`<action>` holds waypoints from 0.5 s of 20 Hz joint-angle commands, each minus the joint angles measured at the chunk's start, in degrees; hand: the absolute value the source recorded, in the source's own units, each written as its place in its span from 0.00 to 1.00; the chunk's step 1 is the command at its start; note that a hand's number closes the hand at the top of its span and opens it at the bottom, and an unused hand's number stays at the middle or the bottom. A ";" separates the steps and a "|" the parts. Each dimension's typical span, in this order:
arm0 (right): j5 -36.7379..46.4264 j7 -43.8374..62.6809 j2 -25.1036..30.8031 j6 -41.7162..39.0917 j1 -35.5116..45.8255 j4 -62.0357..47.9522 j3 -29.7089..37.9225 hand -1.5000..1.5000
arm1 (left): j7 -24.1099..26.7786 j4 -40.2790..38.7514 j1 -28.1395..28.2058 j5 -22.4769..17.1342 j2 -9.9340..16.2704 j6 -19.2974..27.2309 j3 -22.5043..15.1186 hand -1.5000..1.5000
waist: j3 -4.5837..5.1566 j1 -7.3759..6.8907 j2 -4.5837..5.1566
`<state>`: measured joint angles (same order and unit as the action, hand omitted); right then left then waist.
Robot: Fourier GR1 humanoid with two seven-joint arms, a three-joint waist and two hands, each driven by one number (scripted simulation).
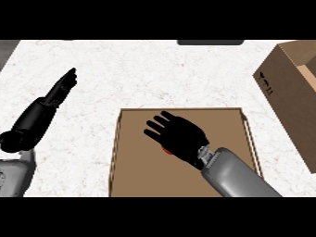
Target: Pick the tomato from the tray and place it in the cardboard box
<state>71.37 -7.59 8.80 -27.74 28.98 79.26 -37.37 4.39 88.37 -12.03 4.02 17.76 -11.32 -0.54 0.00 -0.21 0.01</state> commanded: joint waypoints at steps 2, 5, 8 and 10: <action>2.91 -2.20 0.77 -0.01 -2.52 1.44 2.74 0.00 | -4.27 3.56 -0.21 0.22 -1.23 -0.99 0.68 0.50 | -0.01 0.16 -0.07; 4.31 -2.69 -4.83 3.15 0.66 -8.54 3.67 0.00 | 0.94 0.41 2.04 4.14 -3.67 1.11 -1.34 0.50 | 0.00 -0.08 0.04; 4.56 -9.50 -1.92 7.23 1.10 -13.22 3.97 0.00 | 2.39 -2.19 -0.29 4.12 -3.83 0.93 -0.27 0.50 | 0.00 -0.07 0.13; 6.25 -11.18 -2.37 8.66 1.56 -12.78 2.68 1.00 | -3.93 0.23 -3.33 2.66 -3.37 -0.24 0.59 0.50 | -0.02 -0.03 0.07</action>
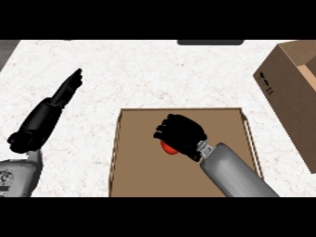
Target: Pick the tomato from the tray and place it in the cardboard box
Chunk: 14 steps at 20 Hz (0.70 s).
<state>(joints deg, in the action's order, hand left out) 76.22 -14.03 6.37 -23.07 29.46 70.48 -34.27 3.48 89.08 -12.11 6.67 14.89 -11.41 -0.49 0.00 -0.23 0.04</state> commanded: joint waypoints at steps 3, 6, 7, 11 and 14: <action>1.98 -7.68 -1.70 11.42 0.39 -6.99 -0.98 1.00 | 4.64 -2.58 2.50 2.28 -1.38 0.71 -0.56 0.50 | 0.00 -0.22 0.15; 2.85 -8.52 -0.96 11.52 -2.57 -1.63 -0.43 1.00 | 3.91 -3.78 -0.52 0.57 -0.12 -1.25 2.05 0.50 | 0.00 0.26 0.00; 2.79 -9.61 0.36 11.94 -2.27 0.23 0.46 1.00 | 0.18 0.94 1.36 -0.94 0.82 -3.10 2.01 0.50 | -0.01 0.11 -0.08; 4.52 -10.97 -3.59 16.31 -0.73 -3.33 1.16 1.00 | 2.26 -2.04 -0.21 2.23 -0.98 -0.68 1.32 0.50 | 0.00 0.08 -0.03; -1.63 3.91 -3.87 13.62 2.46 -7.60 18.41 1.00 | 1.03 -0.98 -0.51 0.44 -0.03 -1.24 2.29 0.50 | -0.07 0.14 0.41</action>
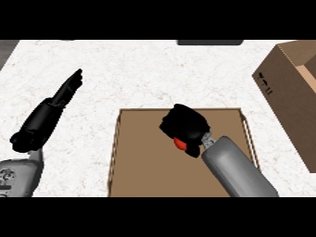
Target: Pick the tomato from the tray and place it in the cardboard box
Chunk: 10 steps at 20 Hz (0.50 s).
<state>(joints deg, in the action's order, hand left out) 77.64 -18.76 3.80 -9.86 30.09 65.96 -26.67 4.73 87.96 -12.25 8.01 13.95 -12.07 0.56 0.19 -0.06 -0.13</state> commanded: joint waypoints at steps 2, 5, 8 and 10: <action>-5.82 16.08 -0.84 0.27 2.43 -5.29 19.43 1.00 | -0.32 0.77 0.02 0.07 -0.17 0.43 0.13 0.50 | -0.37 0.58 1.09; -7.09 25.99 -1.43 2.85 6.99 -7.69 27.64 1.00 | -1.17 0.51 -1.06 -0.23 0.70 -0.54 0.38 0.50 | -0.31 -0.64 1.11; -6.25 29.31 1.06 7.49 14.85 -12.35 31.93 1.00 | 0.23 1.22 0.27 0.47 -1.05 -0.54 -1.86 0.50 | -0.24 -2.11 0.98; -2.54 31.00 0.82 12.96 15.31 -14.14 29.87 1.00 | 0.09 1.67 0.29 -0.09 -0.66 -0.86 -1.03 0.50 | -0.21 -1.47 0.55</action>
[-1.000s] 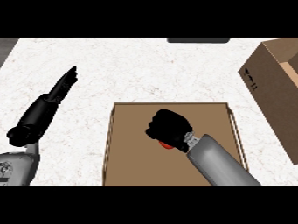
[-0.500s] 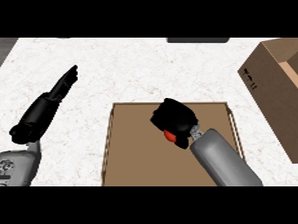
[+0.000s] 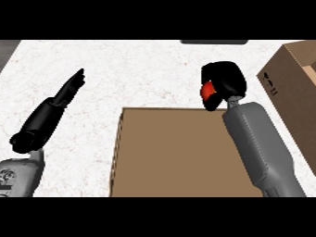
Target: Pick the tomato from the tray and place it in the cardboard box
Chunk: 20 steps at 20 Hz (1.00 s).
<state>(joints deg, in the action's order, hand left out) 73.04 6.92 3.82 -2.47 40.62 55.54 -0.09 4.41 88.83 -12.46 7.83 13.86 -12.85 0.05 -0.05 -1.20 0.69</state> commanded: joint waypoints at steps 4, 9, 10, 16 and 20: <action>3.59 10.54 -0.74 2.97 11.79 -2.67 2.28 1.00 | -0.90 -1.79 -2.08 -1.08 0.97 -1.74 1.61 0.50 | 0.07 0.66 -0.59; 2.38 18.03 3.66 8.98 12.65 1.44 9.66 1.00 | -0.67 0.50 0.86 -1.54 1.22 -1.54 2.35 0.50 | 0.06 1.17 -0.78; 2.30 21.22 3.20 10.19 13.28 2.51 11.10 1.00 | -0.71 0.80 1.40 -0.80 0.42 -0.96 1.41 0.50 | 0.06 1.25 -0.85; 2.59 26.25 8.85 13.49 13.44 2.42 16.14 1.00 | -1.02 -0.80 -1.17 0.97 -0.17 0.38 1.30 0.50 | 0.05 1.28 -0.64; -2.28 21.81 15.89 14.03 11.74 1.43 21.55 1.00 | -1.49 0.06 -1.47 1.85 -0.94 1.36 0.93 0.50 | 0.02 1.53 -0.69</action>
<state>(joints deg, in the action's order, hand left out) 73.57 30.22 15.29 10.72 54.84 55.90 17.88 3.54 88.70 -13.16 7.96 14.22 -13.36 1.78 0.01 -0.17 0.11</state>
